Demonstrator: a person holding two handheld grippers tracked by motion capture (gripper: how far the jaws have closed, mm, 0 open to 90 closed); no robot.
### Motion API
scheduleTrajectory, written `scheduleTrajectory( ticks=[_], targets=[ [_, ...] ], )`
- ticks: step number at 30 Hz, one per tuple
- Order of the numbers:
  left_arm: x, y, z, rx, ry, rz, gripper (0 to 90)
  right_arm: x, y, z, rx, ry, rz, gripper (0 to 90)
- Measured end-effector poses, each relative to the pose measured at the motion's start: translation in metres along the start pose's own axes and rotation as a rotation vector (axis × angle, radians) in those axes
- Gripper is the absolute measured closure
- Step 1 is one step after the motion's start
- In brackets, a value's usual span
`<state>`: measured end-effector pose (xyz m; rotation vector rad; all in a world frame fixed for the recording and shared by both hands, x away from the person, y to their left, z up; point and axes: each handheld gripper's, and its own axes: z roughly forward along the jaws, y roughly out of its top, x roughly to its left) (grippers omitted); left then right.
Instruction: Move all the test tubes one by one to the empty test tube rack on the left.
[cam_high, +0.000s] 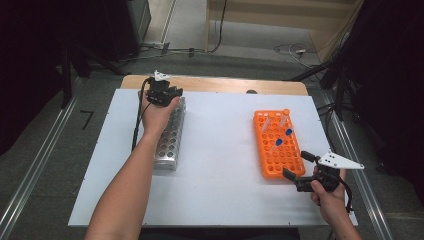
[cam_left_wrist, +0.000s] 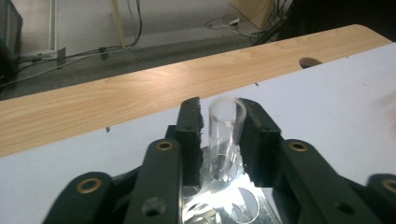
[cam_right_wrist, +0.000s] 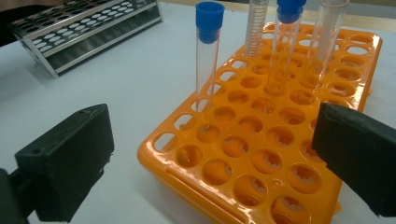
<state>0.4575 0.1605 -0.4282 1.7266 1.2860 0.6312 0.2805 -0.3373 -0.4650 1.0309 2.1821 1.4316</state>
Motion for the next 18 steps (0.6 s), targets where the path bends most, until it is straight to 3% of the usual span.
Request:
scheduleTrajectory(
  ticks=[1,4,8,9,10,11,18],
  targets=[
    [0.001,0.0,-0.001,0.002,-0.003,-0.012,64.5,0.0,0.0,0.0,0.0,0.0,0.0,0.0],
    [0.002,0.001,-0.004,-0.002,-0.019,-0.041,51.3,-0.001,0.0,0.0,-0.004,-0.002,0.003,0.0],
    [-0.002,0.003,-0.011,-0.013,-0.066,-0.025,41.9,-0.001,0.0,0.0,-0.005,-0.002,0.006,0.0],
    [-0.005,0.004,-0.013,-0.015,-0.075,-0.02,29.2,-0.002,0.0,0.0,-0.003,-0.005,0.008,0.0],
    [-0.006,0.005,-0.014,-0.019,-0.084,-0.021,29.2,-0.002,0.0,0.0,-0.003,-0.005,0.008,0.0],
    [-0.009,0.005,-0.017,-0.024,-0.098,-0.02,21.5,-0.003,0.0,0.0,-0.004,-0.005,0.011,0.0],
    [-0.02,0.002,-0.037,-0.058,-0.175,-0.034,4.3,-0.005,0.002,0.001,0.0,-0.005,0.01,0.0]
  ],
)
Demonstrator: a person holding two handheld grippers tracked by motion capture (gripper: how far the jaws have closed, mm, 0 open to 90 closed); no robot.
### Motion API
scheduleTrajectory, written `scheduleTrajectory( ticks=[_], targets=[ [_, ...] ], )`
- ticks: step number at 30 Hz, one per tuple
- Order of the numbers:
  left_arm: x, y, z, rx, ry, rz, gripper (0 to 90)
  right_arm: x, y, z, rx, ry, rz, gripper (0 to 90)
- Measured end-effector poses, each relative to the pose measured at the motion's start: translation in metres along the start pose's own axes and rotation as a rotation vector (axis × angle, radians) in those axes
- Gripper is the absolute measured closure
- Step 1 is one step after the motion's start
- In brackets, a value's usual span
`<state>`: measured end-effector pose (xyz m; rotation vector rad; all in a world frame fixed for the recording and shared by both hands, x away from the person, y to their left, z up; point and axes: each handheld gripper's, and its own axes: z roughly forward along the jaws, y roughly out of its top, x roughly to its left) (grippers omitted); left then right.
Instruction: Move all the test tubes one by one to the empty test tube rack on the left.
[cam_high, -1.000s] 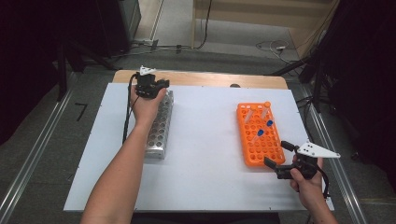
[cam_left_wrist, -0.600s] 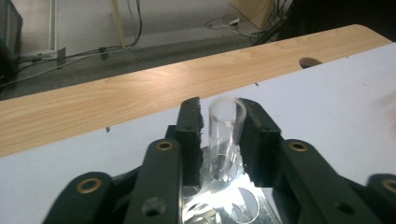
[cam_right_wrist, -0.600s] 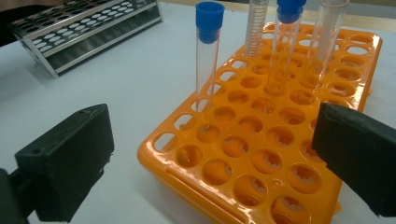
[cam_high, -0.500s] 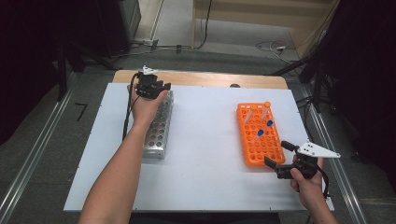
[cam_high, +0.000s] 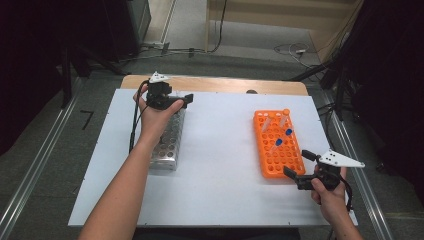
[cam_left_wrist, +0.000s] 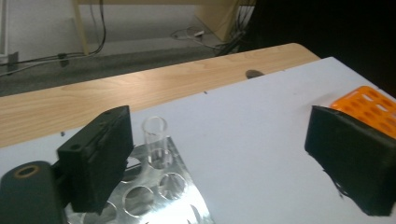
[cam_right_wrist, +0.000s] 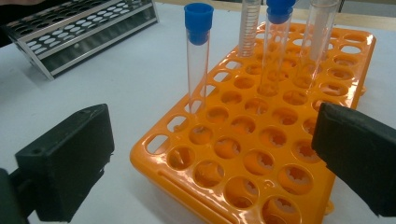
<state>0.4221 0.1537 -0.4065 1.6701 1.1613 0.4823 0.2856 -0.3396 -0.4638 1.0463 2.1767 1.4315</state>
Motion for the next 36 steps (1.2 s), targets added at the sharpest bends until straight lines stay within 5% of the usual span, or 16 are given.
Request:
scheduleTrajectory(
  ticks=[6,19,30,36],
  targets=[
    [-0.019,-0.008,-0.024,-0.034,-0.074,-0.004,0.1,-0.005,0.006,0.001,0.003,-0.002,0.002,0.0],
    [-0.046,-0.04,-0.066,-0.098,-0.111,0.003,0.0,-0.03,0.023,0.004,-0.011,-0.042,0.04,0.1],
    [-0.06,-0.067,-0.096,-0.125,-0.099,0.031,0.0,-0.057,0.039,0.017,-0.023,-0.071,0.062,22.9],
    [-0.06,-0.072,-0.1,-0.118,-0.096,0.035,0.0,-0.072,0.04,0.034,0.034,-0.083,0.06,50.1]
  ],
)
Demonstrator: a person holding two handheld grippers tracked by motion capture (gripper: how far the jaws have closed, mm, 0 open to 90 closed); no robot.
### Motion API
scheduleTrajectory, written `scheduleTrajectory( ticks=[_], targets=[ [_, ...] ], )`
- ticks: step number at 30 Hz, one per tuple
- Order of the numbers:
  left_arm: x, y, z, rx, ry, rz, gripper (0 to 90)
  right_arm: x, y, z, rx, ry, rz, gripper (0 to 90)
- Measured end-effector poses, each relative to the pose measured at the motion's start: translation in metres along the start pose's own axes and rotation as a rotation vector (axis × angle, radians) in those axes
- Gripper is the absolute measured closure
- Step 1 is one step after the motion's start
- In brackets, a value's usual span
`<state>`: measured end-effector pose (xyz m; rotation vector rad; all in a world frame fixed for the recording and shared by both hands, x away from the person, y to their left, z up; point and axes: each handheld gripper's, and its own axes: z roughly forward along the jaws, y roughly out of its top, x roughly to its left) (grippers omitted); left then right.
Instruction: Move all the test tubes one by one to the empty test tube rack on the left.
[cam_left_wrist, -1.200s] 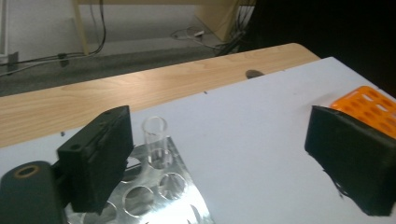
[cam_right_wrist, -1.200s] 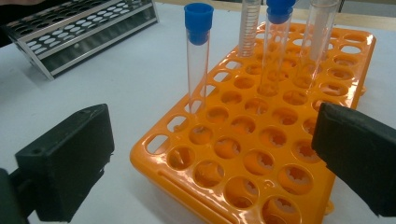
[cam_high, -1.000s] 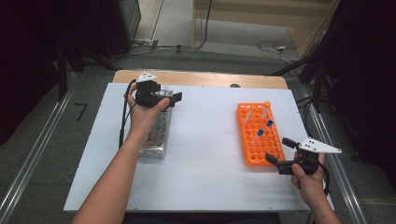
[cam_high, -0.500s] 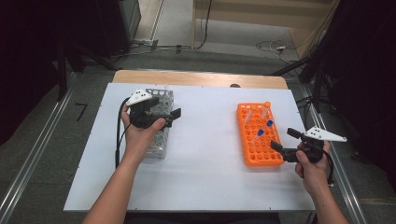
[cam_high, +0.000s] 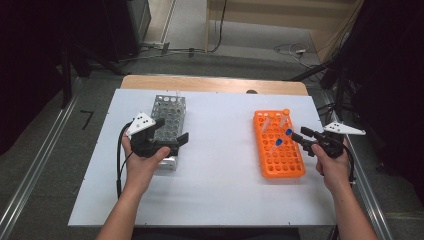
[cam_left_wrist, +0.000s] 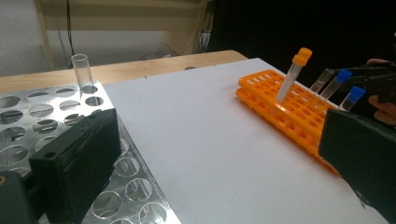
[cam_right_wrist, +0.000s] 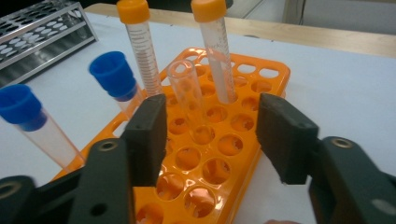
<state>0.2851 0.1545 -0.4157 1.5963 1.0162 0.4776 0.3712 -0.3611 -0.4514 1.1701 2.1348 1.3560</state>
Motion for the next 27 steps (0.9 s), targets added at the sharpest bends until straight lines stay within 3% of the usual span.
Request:
scheduleTrajectory(
  ticks=[4,7,12,22,27],
  targets=[
    [0.002,-0.004,0.0,0.002,0.0,-0.014,0.0,0.001,-0.002,0.009,0.032,0.05,-0.005,56.1],
    [0.003,-0.006,0.001,0.004,0.001,-0.022,0.0,0.003,-0.003,0.013,0.05,0.056,-0.016,57.2],
    [0.003,-0.008,0.003,0.013,0.002,-0.021,0.0,0.002,-0.005,0.025,0.066,0.018,-0.045,62.5],
    [0.004,-0.009,0.002,0.017,0.002,-0.029,0.0,0.004,-0.008,0.036,0.069,0.037,-0.073,67.8],
    [0.004,-0.011,0.002,0.026,0.01,-0.029,0.6,0.007,-0.009,0.038,0.054,0.0,-0.092,70.8]
  ],
)
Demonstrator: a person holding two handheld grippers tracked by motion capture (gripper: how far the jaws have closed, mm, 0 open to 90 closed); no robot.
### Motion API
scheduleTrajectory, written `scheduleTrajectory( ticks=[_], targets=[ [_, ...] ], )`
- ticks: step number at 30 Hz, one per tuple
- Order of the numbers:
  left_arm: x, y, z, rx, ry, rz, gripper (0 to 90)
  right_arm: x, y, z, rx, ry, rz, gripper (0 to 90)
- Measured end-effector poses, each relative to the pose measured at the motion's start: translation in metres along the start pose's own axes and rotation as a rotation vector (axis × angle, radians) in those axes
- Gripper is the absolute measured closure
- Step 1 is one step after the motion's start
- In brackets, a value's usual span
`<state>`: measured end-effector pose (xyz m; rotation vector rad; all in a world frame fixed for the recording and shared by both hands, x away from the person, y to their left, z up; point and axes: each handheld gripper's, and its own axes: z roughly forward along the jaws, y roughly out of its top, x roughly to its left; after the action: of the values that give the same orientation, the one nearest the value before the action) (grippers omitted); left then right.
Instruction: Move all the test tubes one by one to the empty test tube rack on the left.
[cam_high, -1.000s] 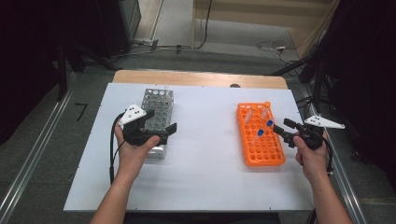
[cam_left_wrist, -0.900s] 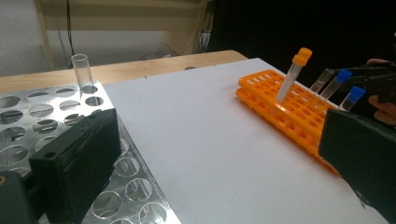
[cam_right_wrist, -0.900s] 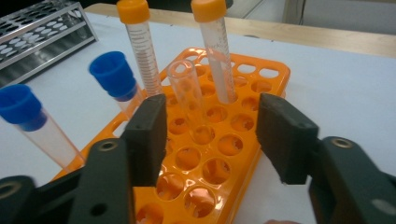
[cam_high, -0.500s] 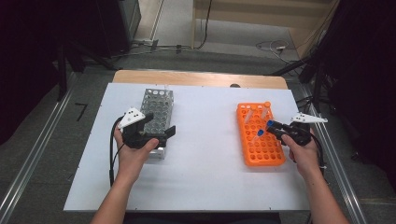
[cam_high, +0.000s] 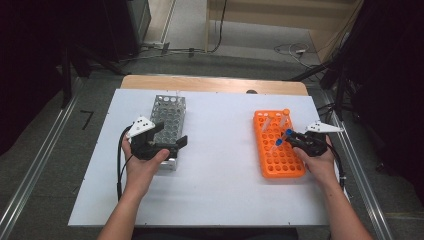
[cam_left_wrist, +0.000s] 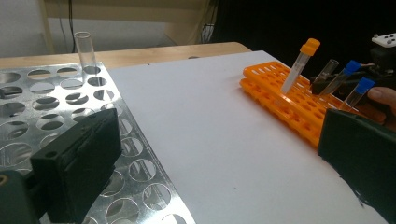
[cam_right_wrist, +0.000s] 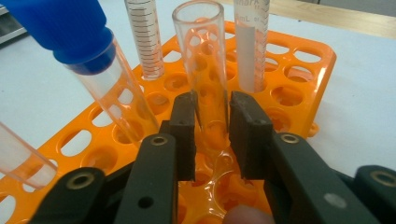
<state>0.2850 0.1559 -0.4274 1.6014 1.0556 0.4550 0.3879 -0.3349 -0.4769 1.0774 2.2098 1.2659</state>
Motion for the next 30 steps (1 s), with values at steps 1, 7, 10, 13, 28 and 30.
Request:
scheduleTrajectory(
  ticks=[1,7,10,13,28,30],
  targets=[
    [0.0,0.0,0.0,0.001,0.003,0.001,0.7,0.001,0.0,0.0,-0.002,-0.006,0.001,71.9],
    [-0.004,0.0,0.002,0.003,-0.005,0.004,0.7,0.005,0.0,0.001,-0.008,-0.047,-0.011,73.5],
    [-0.004,-0.001,0.003,0.004,-0.008,0.004,0.8,0.005,0.0,0.0,-0.006,-0.049,0.01,74.0],
    [-0.004,-0.001,0.003,0.007,-0.012,0.002,0.8,0.003,0.0,-0.002,-0.018,-0.032,0.035,74.1],
    [-0.008,0.0,0.002,0.001,-0.031,0.006,1.4,0.005,0.014,-0.027,-0.119,-0.031,0.054,74.1],
    [-0.008,0.0,0.002,0.001,-0.034,0.009,1.4,0.007,0.018,-0.031,-0.129,-0.033,0.052,74.1]
  ],
)
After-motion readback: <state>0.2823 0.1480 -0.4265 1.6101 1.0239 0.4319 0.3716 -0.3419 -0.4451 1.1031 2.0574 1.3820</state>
